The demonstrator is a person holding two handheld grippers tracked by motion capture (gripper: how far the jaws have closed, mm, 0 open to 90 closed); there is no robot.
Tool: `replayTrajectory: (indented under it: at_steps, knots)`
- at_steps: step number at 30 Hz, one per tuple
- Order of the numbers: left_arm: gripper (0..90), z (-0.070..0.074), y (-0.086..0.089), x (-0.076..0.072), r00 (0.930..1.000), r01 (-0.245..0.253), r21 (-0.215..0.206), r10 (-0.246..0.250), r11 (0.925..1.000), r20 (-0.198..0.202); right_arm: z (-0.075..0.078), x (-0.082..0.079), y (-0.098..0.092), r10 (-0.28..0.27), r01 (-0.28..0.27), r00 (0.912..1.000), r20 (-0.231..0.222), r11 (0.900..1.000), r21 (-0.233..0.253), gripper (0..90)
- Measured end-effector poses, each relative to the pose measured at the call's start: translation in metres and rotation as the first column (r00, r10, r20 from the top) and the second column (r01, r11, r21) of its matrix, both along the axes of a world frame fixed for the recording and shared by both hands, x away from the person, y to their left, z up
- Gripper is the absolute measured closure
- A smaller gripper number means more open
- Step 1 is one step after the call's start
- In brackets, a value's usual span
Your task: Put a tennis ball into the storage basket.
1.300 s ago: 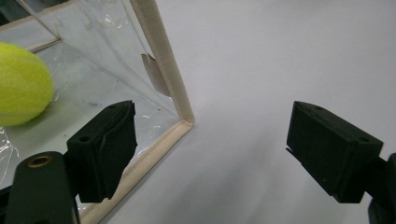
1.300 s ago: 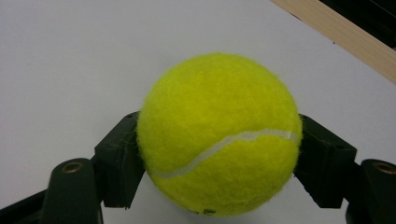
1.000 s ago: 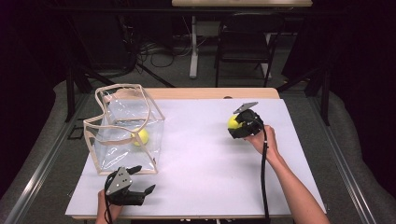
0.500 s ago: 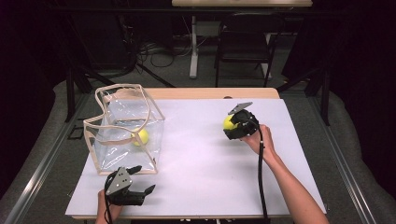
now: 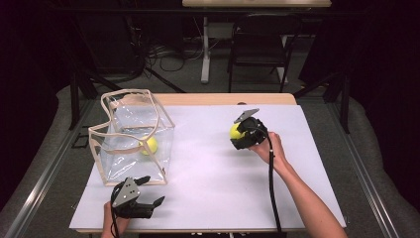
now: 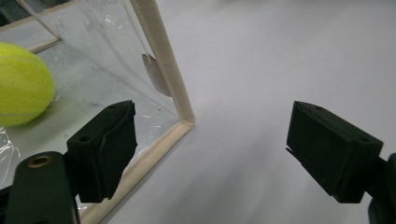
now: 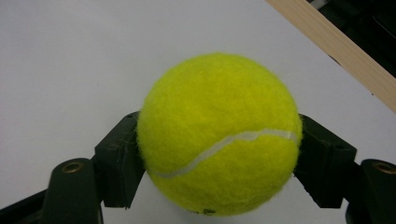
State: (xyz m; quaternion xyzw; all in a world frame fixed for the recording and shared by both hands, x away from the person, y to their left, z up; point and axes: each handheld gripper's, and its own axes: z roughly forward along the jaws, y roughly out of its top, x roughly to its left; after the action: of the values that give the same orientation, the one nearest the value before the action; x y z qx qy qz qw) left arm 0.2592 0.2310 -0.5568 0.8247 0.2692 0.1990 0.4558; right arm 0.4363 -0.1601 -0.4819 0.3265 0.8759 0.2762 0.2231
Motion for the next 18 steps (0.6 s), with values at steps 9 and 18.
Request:
replayTrajectory:
  at_steps: [9,18]
  knots:
    - [16.0,0.000,0.000,0.000,1.0000,-0.003,-0.002,0.003,1.0000,0.000,-0.001,0.000,0.012,0.030,-0.030,0.9995,-0.004,0.999,-0.013,26.0]
    - [15.9,0.000,0.000,0.000,1.0000,0.000,0.000,0.000,1.0000,0.001,0.001,0.000,0.024,0.057,-0.057,0.9984,-0.003,0.998,-0.015,26.0]
